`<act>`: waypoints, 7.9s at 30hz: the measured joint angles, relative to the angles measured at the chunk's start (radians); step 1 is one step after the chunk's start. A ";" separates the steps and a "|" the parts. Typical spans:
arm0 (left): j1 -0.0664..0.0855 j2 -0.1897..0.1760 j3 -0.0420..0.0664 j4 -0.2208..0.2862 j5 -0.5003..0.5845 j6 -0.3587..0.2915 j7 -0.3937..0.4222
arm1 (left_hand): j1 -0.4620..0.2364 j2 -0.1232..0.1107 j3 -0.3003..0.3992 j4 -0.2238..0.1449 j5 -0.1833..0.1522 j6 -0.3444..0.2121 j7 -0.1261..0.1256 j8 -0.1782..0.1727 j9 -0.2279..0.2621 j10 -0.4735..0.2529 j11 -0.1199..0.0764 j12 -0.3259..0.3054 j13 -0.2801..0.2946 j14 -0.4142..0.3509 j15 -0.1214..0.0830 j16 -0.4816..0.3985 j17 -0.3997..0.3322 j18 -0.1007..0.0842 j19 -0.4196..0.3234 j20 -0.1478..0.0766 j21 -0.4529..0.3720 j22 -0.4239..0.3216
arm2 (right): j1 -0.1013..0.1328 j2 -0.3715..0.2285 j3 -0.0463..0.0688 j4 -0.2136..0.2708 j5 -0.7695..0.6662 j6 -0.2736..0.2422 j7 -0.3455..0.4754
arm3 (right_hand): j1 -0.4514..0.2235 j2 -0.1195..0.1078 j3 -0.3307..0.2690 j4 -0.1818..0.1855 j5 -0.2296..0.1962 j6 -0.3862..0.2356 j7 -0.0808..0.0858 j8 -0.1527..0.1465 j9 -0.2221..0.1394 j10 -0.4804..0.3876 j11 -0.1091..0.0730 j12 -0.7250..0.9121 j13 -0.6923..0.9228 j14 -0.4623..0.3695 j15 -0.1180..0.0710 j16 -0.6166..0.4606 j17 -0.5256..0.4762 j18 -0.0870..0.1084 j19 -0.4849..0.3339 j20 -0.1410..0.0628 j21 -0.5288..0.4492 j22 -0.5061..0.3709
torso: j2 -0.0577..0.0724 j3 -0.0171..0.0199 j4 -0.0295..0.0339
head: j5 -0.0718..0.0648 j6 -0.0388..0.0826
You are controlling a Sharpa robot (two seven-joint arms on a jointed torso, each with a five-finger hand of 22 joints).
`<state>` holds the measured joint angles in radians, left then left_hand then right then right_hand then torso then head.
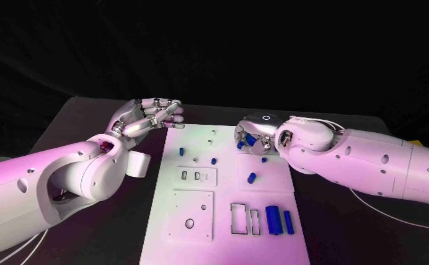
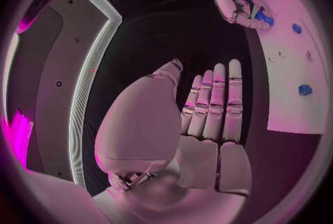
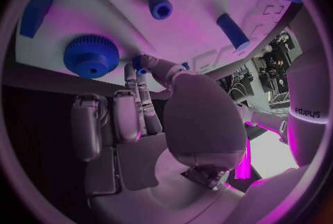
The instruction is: Assemble the parts on the task board
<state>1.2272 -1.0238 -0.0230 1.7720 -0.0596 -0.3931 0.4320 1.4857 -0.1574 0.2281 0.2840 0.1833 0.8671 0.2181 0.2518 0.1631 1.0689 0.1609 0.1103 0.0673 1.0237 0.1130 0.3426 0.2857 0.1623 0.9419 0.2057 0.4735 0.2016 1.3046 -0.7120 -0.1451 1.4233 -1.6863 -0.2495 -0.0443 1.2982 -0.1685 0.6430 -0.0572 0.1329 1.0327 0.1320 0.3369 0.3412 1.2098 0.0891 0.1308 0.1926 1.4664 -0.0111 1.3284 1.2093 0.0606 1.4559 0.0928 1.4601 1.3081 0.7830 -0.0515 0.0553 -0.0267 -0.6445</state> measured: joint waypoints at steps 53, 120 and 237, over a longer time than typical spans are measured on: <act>0.015 0.002 0.000 -0.005 0.000 0.013 -0.014 | -0.004 0.004 0.000 0.000 0.000 -0.004 0.004 -0.005 -0.001 -0.004 0.004 -0.004 0.000 0.000 0.000 0.000 0.003 0.000 0.000 0.000 0.004 0.001 | 0.003 0.218 0.011 -0.171 0.011 -0.171 -0.058 | -0.006 0.006 -0.003 -0.002 -0.011 -0.009 0.001 0.003 0.023 0.005 -0.005 -0.015 0.026 0.000 0.000 0.008 -0.002 -0.015 0.007 0.000 0.011 -0.001 | 0.014 -0.0018 0.0036 | 0.017 0.013; 0.023 -0.004 0.000 -0.040 0.002 0.026 -0.016 | -0.004 0.004 0.005 0.000 0.000 -0.004 0.004 -0.005 0.000 -0.004 0.004 -0.010 0.000 -0.007 0.000 -0.004 0.008 0.000 0.000 0.000 0.008 0.003 | 0.019 -0.113 0.028 -0.009 0.320 -0.075 -0.085 | -0.054 -0.061 -0.258 0.132 0.094 -0.192 0.023 -0.101 0.139 0.065 -0.020 0.994 0.924 0.000 0.004 0.176 0.099 -0.039 0.008 0.006 0.081 0.000 | 0.012 0.0076 -0.0097 | 0.008 0.015; 0.023 -0.005 0.000 -0.052 0.003 0.052 -0.045 | -0.004 0.004 0.014 -0.003 0.000 -0.004 0.004 -0.005 0.000 -0.004 0.004 -0.015 0.000 -0.011 0.004 -0.008 0.015 0.000 0.000 0.000 0.011 0.006 | 0.003 0.000 0.025 0.164 0.030 -0.172 -0.181 | -0.029 -0.041 -0.095 0.126 0.158 -0.144 0.030 -0.054 0.151 0.141 -0.034 1.167 1.096 -0.004 0.007 0.209 0.098 -0.054 0.008 0.013 0.105 -0.001 | 0.013 0.0043 -0.0085 | 0.024 0.006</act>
<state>1.2504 -1.0287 -0.0231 1.7205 -0.0566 -0.3408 0.3867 1.4817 -0.1533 0.2418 0.2814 0.1833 0.8635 0.2216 0.2473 0.1627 1.0651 0.1646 0.0957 0.0670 1.0130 0.1165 0.3349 0.3010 0.1621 0.9419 0.2057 0.4849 0.2072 1.3079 -0.7124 -0.1197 1.5871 -1.6563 -0.4217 -0.2253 1.2695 -0.2094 0.5482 0.0688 0.2910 0.8888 0.1616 0.2827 0.4925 1.3508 0.0553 1.2976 1.2884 1.4626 -0.0038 1.5375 1.3074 0.0068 1.4642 0.1058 1.5652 1.3075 0.7964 -0.0472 0.0468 -0.0024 -0.6388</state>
